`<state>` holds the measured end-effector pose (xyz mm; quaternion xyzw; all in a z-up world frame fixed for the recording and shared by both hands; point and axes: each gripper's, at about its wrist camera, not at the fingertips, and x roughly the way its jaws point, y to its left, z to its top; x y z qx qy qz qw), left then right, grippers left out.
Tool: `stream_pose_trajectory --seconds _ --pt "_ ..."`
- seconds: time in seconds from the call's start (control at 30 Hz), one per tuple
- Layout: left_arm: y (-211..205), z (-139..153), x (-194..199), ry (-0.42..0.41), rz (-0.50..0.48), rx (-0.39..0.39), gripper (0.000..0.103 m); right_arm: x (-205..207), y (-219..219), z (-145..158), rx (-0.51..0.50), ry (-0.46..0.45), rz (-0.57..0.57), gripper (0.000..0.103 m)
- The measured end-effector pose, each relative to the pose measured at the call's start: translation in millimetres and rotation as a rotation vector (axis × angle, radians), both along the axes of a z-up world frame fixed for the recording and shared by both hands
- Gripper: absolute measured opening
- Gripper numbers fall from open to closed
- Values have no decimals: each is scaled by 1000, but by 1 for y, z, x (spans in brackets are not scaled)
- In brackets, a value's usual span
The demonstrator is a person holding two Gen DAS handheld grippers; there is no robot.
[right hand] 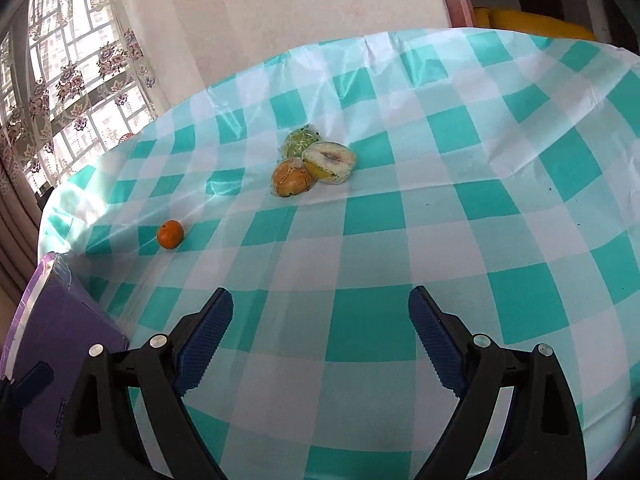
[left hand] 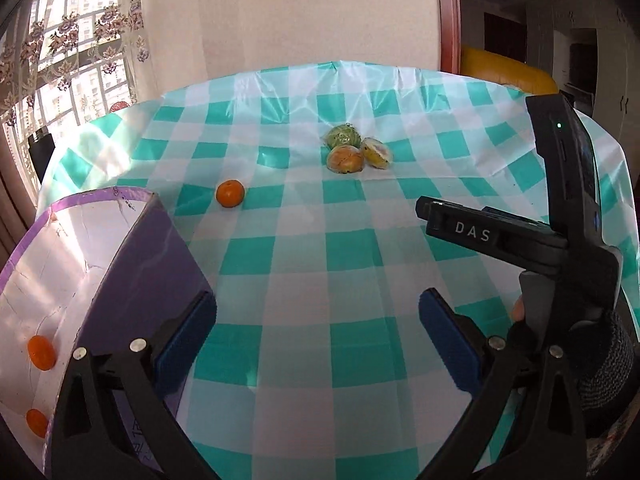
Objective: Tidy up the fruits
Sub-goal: 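Move both tools back over the remaining fruits on the cloth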
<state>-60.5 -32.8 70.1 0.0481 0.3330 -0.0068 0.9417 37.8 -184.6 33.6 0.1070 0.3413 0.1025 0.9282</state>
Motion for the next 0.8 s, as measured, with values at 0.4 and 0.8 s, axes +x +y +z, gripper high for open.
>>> stream_pose_trajectory --seconds 0.4,0.8 --pt "14 -33 102 55 1 -168 101 19 -14 -2 -39 -4 -97 87" --pt "38 -49 147 94 100 -277 101 84 9 -7 -58 55 -3 86"
